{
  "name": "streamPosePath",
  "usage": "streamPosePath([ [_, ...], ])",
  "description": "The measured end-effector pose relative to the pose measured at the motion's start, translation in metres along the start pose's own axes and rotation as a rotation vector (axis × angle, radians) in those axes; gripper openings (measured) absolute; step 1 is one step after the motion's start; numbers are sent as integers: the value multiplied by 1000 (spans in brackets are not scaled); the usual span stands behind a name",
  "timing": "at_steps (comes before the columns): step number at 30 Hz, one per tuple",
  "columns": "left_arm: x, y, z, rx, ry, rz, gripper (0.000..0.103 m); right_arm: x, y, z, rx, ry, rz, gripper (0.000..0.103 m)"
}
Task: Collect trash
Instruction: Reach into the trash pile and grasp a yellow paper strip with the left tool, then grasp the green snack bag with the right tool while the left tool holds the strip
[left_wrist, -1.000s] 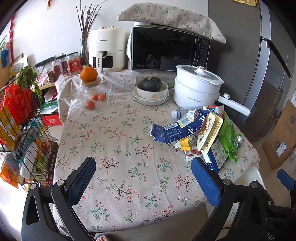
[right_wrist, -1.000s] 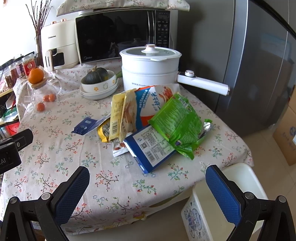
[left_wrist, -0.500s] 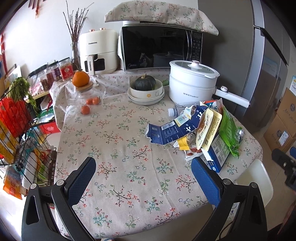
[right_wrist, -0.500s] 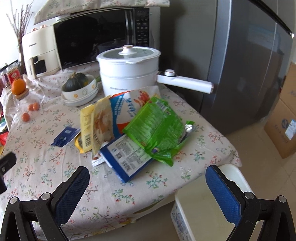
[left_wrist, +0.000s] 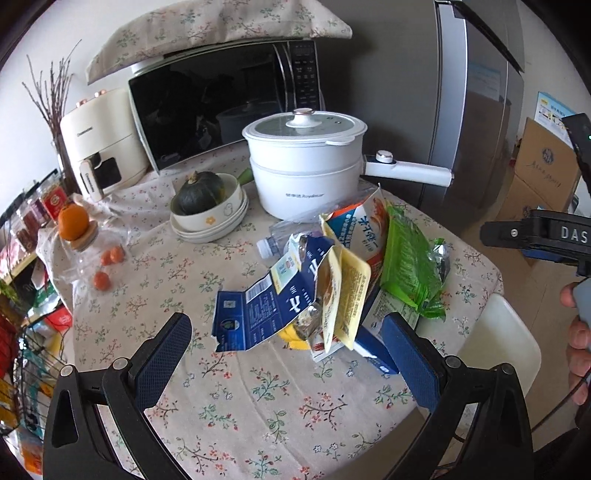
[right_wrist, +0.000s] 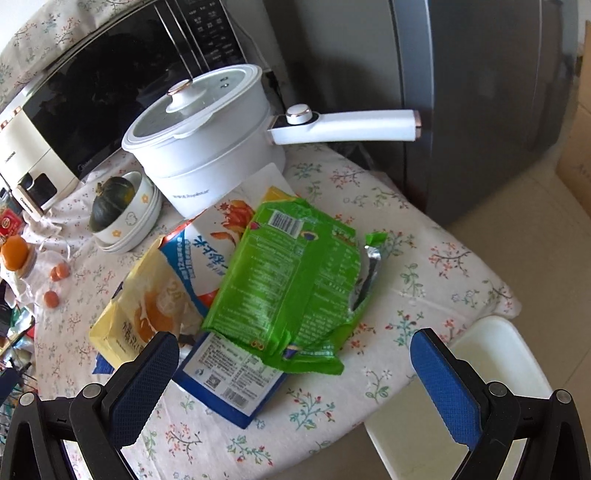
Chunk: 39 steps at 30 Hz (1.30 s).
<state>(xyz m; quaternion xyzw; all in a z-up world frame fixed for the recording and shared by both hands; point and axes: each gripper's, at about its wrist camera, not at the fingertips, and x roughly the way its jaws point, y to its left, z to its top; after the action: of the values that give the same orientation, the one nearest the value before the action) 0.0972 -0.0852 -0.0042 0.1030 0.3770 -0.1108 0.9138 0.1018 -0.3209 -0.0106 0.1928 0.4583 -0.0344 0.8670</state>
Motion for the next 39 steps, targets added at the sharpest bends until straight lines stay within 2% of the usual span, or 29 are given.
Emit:
streamPosePath([
  [4,22,-23,3,79,-2,-8,103,33,-1,11,-11,50,-28,103],
  [7,34,-32,0,117,6,-11,103,56,-2,11,-22,101,3,103],
  [9,39,-35,0,126,-17,-10,103,63,-6,11,3,119,12,103],
  [12,51,-35,0,112,3,-20,103,66,-12,13,51,116,37,103],
  [14,57,-37,1,112,5,-15,102,66,-10,15,41,103,19,103],
  [16,64,-37,1,111,8,-20,93,68,-7,15,22,98,2,103],
  [18,70,-35,2,91,32,-47,68,68,-5,14,8,95,8,103],
  [19,72,-33,2,71,46,-74,60,68,-4,15,1,92,4,103],
  [20,74,-30,2,45,57,-107,48,68,-3,15,-6,86,-5,103],
  [21,75,-28,2,19,64,-140,41,68,-3,15,-10,80,-12,103],
  [23,76,-23,2,-20,72,-188,34,67,-5,16,-7,75,-10,103],
  [24,76,-21,3,-37,78,-200,25,67,-6,16,1,76,-2,103],
  [30,58,-9,4,-115,52,-291,11,68,-7,17,14,74,10,103],
  [34,55,-6,2,-126,58,-303,5,69,-4,17,8,73,18,102],
  [39,50,1,1,-146,54,-313,2,72,6,14,-37,77,32,95],
])
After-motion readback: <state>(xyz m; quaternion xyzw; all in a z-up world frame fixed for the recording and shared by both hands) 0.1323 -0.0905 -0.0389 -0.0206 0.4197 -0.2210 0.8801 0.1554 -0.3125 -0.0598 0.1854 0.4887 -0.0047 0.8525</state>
